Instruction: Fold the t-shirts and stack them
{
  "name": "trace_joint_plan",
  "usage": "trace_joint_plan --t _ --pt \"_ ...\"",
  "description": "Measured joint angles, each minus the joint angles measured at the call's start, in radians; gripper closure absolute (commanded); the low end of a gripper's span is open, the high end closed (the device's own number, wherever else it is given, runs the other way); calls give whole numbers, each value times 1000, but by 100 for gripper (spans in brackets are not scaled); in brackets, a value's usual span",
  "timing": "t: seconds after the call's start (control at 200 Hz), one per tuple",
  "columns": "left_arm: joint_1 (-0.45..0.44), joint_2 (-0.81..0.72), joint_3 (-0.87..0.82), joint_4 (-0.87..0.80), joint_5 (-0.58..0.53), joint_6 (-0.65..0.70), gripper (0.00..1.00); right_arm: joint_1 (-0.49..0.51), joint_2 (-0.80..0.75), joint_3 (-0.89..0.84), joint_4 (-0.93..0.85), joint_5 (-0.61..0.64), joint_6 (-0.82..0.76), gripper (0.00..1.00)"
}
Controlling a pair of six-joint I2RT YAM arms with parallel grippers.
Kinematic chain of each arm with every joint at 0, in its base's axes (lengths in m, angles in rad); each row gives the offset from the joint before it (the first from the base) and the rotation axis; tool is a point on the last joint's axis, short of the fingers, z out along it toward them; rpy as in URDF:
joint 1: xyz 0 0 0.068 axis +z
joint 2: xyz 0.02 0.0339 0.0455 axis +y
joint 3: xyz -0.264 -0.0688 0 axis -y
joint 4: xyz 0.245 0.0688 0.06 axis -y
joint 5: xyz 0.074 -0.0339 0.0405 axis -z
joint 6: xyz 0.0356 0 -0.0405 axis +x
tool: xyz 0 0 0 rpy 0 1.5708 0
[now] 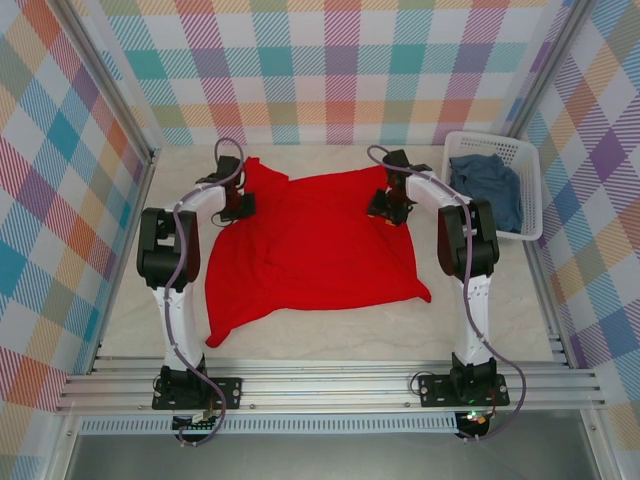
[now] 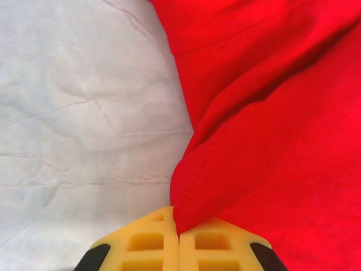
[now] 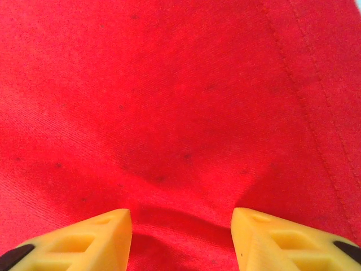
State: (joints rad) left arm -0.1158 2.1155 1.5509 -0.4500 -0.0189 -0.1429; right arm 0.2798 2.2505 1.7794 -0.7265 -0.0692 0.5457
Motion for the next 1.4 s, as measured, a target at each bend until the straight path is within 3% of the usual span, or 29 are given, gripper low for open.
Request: trace_joint_plan --t 0.16,0.35,0.515,0.77,1.025,1.4 --pt "13 -76 -43 3 -27 -37 97 0 24 41 -49 0 17 58" --pt "54 -142 -87 10 -24 -84 84 -2 42 63 -83 3 35 82" --pt "86 -144 -94 1 -18 -113 88 -5 46 69 -108 14 43 89" --pt "132 -144 -100 -39 -97 -207 100 -5 49 85 -155 47 44 92" --pt "196 -144 -101 -164 -240 -299 98 -5 53 95 -177 52 44 90" --pt "213 -144 -42 -362 -399 -462 66 -3 53 100 -193 52 49 79"
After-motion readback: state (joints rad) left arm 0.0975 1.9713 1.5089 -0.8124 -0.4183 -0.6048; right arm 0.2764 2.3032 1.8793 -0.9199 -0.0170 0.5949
